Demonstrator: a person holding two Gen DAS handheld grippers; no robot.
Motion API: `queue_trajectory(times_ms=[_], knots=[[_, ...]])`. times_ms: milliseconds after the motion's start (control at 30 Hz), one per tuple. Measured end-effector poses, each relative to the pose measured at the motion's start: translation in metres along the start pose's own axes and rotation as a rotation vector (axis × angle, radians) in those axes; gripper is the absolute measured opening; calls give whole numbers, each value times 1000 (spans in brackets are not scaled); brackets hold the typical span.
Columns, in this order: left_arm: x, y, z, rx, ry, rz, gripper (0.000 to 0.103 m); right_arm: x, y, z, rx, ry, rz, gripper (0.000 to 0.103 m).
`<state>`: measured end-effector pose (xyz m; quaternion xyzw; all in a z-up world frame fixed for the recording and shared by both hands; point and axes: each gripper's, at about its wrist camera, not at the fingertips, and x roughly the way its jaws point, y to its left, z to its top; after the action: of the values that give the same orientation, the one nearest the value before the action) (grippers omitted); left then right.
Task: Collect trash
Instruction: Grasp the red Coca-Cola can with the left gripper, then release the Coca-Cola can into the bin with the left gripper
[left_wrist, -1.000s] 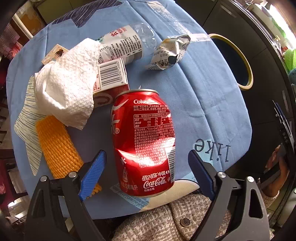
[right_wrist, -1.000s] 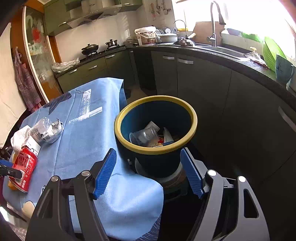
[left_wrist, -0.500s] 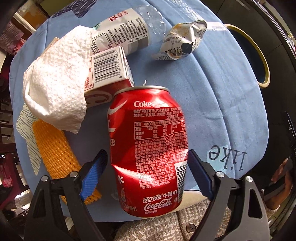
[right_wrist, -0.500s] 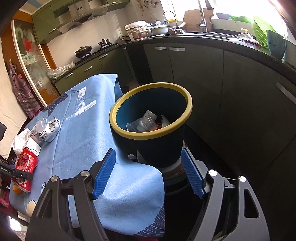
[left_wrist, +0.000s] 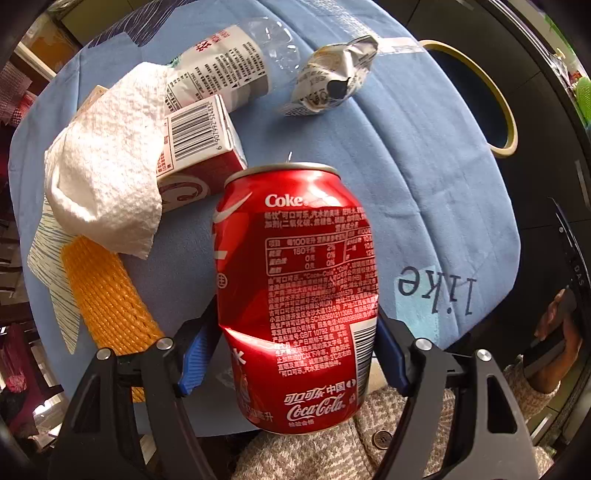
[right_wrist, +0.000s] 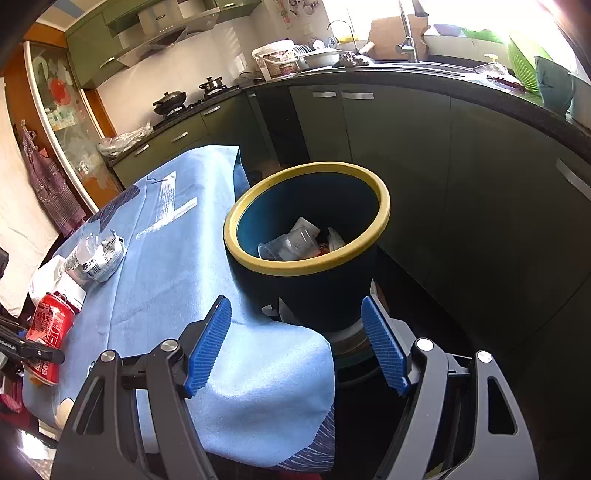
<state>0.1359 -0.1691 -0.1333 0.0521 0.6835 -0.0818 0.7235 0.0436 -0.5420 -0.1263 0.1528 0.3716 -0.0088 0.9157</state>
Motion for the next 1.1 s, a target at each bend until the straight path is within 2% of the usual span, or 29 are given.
queue_trajectory(times_ms=[200, 300, 400, 533, 700, 800, 967, 1100], knots=[[-17, -26, -1, 71, -24, -23, 71, -2, -2, 1, 3, -2, 3, 72], [-33, -51, 10, 138, -62, -43, 71, -9, -5, 2, 6, -16, -6, 72], [-55, -87, 36, 207, -137, -74, 71, -15, -12, 2, 11, -29, -23, 72], [-71, -147, 90, 312, -244, -106, 71, -23, -26, 1, 27, -34, -54, 72], [-55, -221, 157, 396, -273, -167, 71, -40, -54, -1, 73, -44, -114, 72], [-31, -258, 198, 407, -274, -148, 71, -48, -69, -2, 98, -45, -149, 72], [2, -286, 244, 371, -283, -89, 71, -56, -74, 1, 103, -57, -160, 73], [-16, -272, 239, 367, -328, -112, 71, -55, -72, 1, 87, -51, -147, 74]])
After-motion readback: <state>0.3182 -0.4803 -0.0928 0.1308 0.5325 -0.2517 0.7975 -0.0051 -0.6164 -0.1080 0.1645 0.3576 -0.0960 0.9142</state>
